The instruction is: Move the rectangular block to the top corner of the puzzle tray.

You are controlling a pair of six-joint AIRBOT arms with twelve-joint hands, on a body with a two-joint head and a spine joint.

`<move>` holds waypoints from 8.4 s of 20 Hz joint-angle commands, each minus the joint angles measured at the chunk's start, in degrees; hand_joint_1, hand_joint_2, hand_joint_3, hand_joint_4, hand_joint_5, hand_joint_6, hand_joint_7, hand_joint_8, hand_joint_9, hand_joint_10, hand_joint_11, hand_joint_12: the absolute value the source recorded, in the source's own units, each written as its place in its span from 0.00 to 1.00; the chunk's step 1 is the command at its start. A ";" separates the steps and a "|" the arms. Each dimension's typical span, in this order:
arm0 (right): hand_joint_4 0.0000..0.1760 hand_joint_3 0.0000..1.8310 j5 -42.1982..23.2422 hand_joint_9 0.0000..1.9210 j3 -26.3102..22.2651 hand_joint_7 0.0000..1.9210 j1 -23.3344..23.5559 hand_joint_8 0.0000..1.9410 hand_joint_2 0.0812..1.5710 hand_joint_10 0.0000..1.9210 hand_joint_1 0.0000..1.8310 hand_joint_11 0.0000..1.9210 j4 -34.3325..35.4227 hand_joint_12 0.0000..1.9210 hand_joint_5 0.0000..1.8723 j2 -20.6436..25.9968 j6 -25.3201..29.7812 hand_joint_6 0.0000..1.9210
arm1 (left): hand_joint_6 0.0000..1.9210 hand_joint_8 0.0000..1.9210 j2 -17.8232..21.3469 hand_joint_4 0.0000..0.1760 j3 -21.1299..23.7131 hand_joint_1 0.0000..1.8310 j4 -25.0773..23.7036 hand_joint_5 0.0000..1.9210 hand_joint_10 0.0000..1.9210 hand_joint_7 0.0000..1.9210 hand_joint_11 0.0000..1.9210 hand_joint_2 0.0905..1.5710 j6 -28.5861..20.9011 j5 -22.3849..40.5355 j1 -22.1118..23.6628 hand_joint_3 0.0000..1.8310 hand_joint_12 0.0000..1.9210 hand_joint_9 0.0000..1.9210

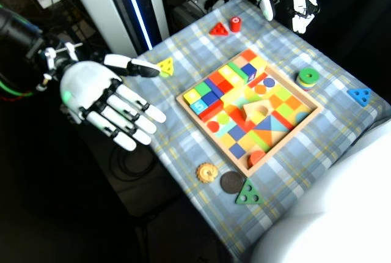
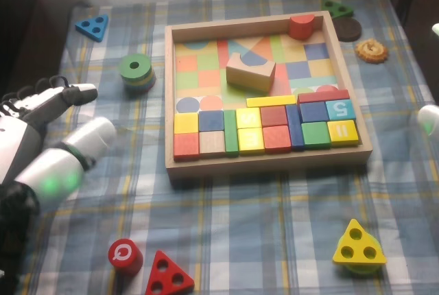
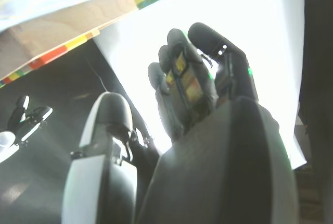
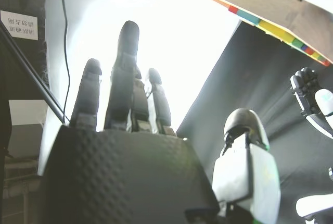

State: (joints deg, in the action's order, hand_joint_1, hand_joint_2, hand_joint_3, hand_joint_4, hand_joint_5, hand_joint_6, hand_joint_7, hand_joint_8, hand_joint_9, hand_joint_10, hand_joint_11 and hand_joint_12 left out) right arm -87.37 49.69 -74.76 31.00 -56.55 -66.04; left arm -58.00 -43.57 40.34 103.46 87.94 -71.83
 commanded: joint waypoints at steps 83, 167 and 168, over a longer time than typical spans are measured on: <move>0.23 0.00 44.40 0.72 32.01 0.62 39.10 1.00 0.69 1.00 0.86 0.77 -51.62 1.00 0.33 -14.88 26.89 0.00 | 0.00 0.00 0.24 0.00 -0.67 0.08 -2.83 0.26 0.00 0.24 0.00 0.83 -1.73 4.57 0.21 0.00 0.67 0.24; 0.00 0.00 49.50 0.73 26.82 0.64 39.63 1.00 0.75 1.00 0.84 0.78 -45.18 1.00 0.47 -8.91 11.72 0.00 | 0.00 0.00 0.42 0.00 -0.34 0.08 -2.93 0.27 0.00 0.25 0.00 0.82 -2.72 4.72 -0.11 0.00 0.64 0.24; 0.00 0.00 49.72 0.74 26.86 0.65 39.21 1.00 0.74 1.00 0.86 0.79 -45.32 1.00 0.45 -9.31 11.72 0.00 | 0.00 0.00 0.42 0.00 -0.36 0.07 -2.94 0.26 0.00 0.25 0.00 0.83 -2.72 4.64 -0.11 0.00 0.66 0.24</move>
State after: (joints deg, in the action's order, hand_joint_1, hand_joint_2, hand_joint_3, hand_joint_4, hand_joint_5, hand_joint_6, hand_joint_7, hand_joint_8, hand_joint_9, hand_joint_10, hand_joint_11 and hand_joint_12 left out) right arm -31.83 76.51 -36.01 -15.09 -65.80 -54.06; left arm -57.95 -43.79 39.90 101.25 86.13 -72.38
